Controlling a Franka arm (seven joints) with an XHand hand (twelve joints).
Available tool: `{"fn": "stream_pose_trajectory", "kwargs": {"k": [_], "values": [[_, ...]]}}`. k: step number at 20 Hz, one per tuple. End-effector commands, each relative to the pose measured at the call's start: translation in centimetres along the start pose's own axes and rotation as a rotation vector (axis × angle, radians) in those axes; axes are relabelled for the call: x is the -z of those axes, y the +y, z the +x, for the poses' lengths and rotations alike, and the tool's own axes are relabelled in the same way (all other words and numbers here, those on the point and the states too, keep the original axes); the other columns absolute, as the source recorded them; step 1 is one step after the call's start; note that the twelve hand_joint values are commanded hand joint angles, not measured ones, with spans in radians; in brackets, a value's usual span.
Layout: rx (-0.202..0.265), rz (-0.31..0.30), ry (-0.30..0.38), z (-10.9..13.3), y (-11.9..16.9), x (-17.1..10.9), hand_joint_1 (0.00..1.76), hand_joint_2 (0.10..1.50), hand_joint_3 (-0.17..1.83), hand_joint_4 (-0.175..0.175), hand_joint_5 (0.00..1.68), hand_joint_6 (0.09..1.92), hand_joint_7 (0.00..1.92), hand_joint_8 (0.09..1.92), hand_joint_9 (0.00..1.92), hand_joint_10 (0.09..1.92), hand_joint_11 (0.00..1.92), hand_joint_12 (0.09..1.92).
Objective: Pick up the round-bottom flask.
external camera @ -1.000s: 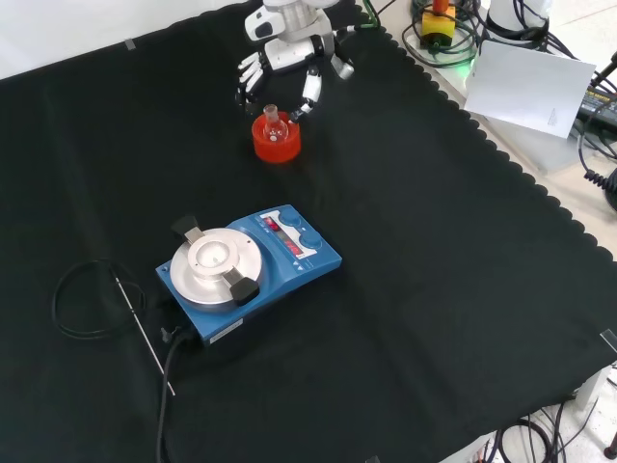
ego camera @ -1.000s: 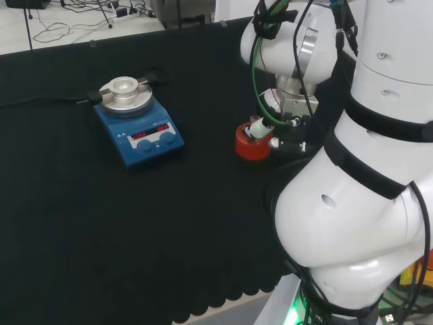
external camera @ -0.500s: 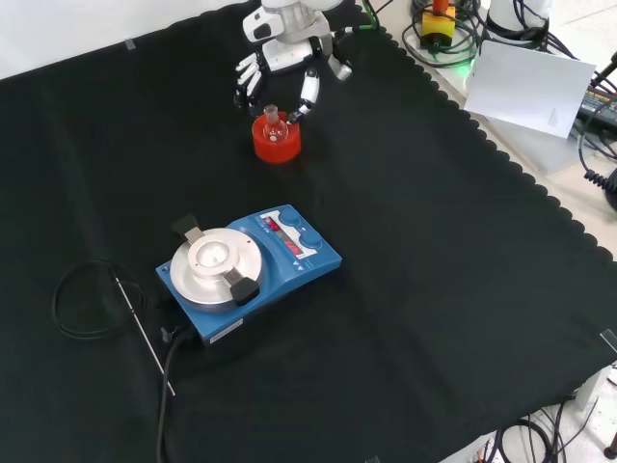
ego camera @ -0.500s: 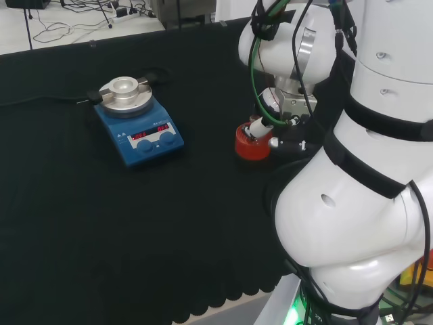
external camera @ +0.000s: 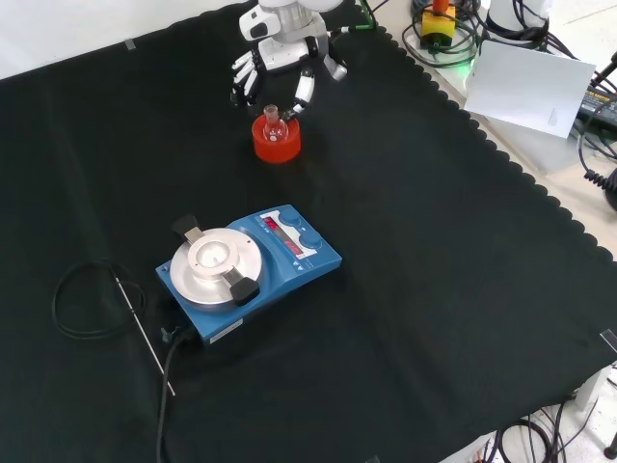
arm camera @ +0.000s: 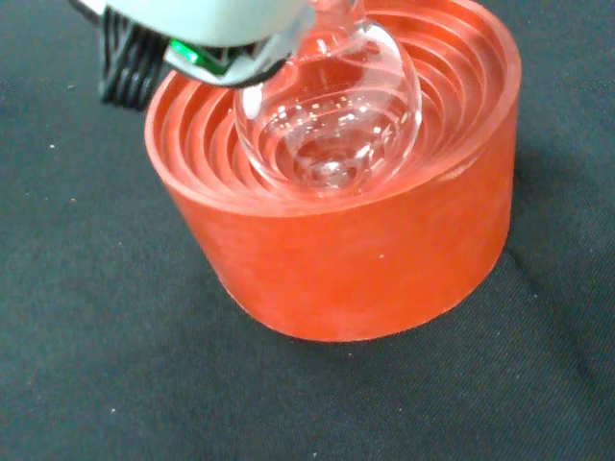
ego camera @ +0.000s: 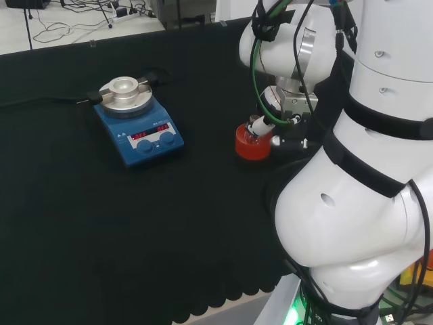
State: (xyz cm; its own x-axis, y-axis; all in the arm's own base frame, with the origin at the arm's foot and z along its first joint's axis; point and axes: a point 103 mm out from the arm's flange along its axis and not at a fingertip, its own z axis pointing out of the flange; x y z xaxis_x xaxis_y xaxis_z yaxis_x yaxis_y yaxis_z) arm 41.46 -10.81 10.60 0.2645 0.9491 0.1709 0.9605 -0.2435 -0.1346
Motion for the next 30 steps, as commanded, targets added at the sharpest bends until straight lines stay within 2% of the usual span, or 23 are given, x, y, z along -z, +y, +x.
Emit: {"fn": "stream_pose_trajectory", "kwargs": {"k": [1,9,10,11,12,13,15,19,24,27,30], "values": [[-0.004,-0.007,-0.009,0.3,-0.1,-0.2,0.97,0.63,0.66,-0.062,0.86,0.76,0.46,0.73,0.63,0.66,0.3,1.37],[-0.004,-0.007,-0.008,0.3,0.3,0.1,0.97,0.64,0.66,-0.063,0.91,0.74,0.48,0.73,0.64,0.65,0.32,1.36],[-0.006,-0.012,-0.017,0.3,0.3,0.1,1.0,0.73,0.56,0.023,0.98,0.79,0.48,0.73,0.65,0.65,0.33,1.36],[-0.007,-0.016,-0.022,0.3,0.3,0.1,1.03,0.79,0.47,0.092,1.04,0.8,0.49,0.73,0.66,0.65,0.33,1.36],[-0.009,-0.018,-0.026,0.4,0.3,0.1,1.05,0.83,0.41,0.133,1.09,0.8,0.5,0.73,0.66,0.64,0.34,1.35],[-0.009,-0.024,-0.03,0.4,0.2,0.2,1.07,0.85,0.38,0.154,1.12,0.79,0.5,0.73,0.67,0.64,0.36,1.35],[-0.011,-0.037,-0.039,0.6,0.2,0.3,1.08,0.84,0.39,0.152,1.15,0.77,0.53,0.72,0.7,0.62,0.38,1.33],[-0.011,-0.033,-0.043,0.7,0.2,0.9,1.11,0.72,0.62,0.142,1.18,0.82,0.59,0.69,0.76,0.58,0.43,1.31],[-0.018,-0.015,-0.04,0.9,0.4,3.4,1.11,0.69,0.68,0.137,1.18,0.85,0.6,0.69,0.77,0.57,0.44,1.31],[-0.022,-0.011,-0.036,1.8,0.1,3.6,1.11,0.67,0.71,0.131,1.18,0.85,0.61,0.69,0.78,0.57,0.46,1.31],[-0.022,0.013,-0.035,2.2,0.6,6.5,1.11,0.66,0.72,0.127,1.19,0.86,0.61,0.69,0.78,0.57,0.47,1.3]]}}
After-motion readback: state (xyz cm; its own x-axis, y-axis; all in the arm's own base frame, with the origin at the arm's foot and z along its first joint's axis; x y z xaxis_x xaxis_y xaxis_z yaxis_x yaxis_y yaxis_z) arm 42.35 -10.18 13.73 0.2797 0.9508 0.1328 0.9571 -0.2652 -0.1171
